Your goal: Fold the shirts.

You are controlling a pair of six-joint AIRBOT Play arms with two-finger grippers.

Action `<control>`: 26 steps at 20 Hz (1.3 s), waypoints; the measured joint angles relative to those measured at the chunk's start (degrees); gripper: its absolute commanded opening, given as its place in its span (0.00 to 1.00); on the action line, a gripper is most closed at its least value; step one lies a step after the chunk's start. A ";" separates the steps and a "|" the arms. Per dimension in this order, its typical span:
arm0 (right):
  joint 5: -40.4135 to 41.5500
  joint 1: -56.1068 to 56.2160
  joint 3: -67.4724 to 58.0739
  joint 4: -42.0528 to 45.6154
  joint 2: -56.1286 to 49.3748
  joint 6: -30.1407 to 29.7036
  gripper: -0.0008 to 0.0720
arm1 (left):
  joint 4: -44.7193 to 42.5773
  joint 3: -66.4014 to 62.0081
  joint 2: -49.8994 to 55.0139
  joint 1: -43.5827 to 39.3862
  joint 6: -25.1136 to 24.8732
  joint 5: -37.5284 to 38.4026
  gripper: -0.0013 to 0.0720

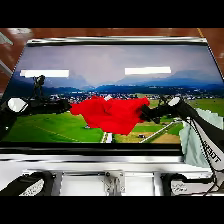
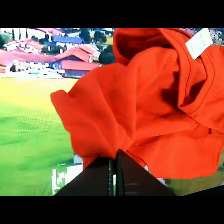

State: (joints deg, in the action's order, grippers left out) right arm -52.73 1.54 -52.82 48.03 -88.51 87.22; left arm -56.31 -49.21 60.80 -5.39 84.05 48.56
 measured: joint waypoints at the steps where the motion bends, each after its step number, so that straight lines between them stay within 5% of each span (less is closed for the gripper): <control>1: 0.20 0.00 -0.02 -0.02 0.20 -0.26 0.09 | 0.00 0.00 0.00 0.00 0.00 -0.02 0.07; 10: -0.02 -2.49 -13.35 -1.46 18.86 -9.75 0.09 | -2.56 -10.93 -4.42 4.48 -2.03 4.31 0.07; 19: 6.95 -12.55 -34.16 -0.28 41.29 -8.11 0.09 | -5.62 -40.59 -17.35 15.74 -2.38 7.74 0.07; 26: -7.52 -13.60 -36.52 10.78 50.90 -5.33 0.09 | -9.03 -47.30 -20.55 18.47 -2.38 15.52 0.07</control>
State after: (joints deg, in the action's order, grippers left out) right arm -60.25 -12.05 -89.34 58.81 -37.60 81.89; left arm -65.34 -96.51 40.25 13.08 81.67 64.07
